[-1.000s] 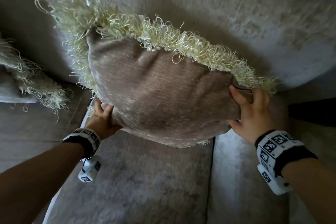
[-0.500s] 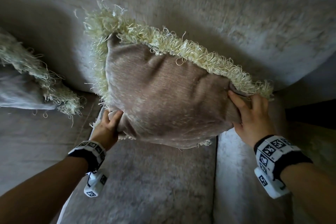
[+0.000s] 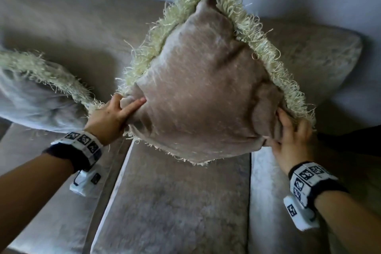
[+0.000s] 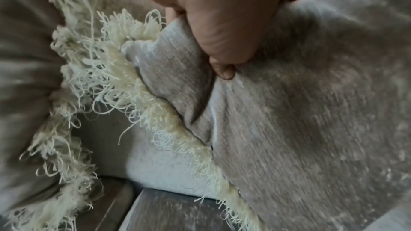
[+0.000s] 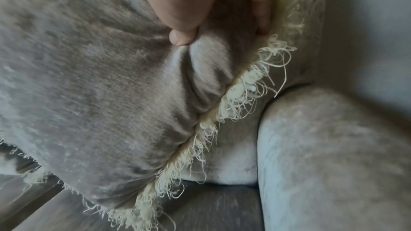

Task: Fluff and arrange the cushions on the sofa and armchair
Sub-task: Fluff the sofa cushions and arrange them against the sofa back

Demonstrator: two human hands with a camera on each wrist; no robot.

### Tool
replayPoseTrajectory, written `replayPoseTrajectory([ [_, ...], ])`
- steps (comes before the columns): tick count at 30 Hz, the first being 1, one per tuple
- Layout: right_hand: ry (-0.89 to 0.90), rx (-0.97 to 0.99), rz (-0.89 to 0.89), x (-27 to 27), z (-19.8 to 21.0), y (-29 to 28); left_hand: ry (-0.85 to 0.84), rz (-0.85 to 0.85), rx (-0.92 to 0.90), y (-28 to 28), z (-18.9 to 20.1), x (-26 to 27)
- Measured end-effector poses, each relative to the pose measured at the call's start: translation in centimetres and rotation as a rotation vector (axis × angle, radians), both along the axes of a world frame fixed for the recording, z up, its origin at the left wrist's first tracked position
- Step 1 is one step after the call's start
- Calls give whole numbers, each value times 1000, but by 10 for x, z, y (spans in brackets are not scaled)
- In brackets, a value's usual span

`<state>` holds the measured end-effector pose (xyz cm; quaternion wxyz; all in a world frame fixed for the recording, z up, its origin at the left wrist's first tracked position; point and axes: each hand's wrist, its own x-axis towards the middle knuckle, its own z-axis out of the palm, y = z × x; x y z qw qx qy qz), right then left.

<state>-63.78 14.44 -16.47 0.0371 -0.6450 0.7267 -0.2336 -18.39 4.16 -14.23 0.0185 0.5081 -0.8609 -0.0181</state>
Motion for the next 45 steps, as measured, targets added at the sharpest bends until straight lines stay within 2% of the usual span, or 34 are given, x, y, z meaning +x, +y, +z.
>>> replayPoseTrajectory([
  [4, -102, 39, -50, 4, -38, 3, -19, -59, -36, -12, -6, 0],
  [9, -120, 135, -71, 5, -77, 9, -103, -103, -31, -17, -36, 3],
  [16, -76, 254, -46, 1, -94, 4, -155, -109, -3, -31, -62, 5],
  [24, 37, 324, -82, 3, -98, 6, -87, -64, -79, -32, -87, 13],
  [28, 107, 384, -139, 5, -95, 13, -6, 0, -128, -22, -91, 22],
  [34, 40, 325, -171, 14, -70, 23, 153, 65, -159, 3, -72, 30],
  [36, 28, 245, -127, 20, -57, 25, 174, 79, -191, 5, -61, 29],
  [39, 43, 137, -15, 27, -37, 17, 180, 2, -208, 2, -47, 21],
  [42, 79, 141, 61, 36, -25, -1, 141, -67, -109, -10, -38, 9],
  [45, 35, 271, 76, 42, -23, -17, 74, -129, 45, -23, -38, 0],
])
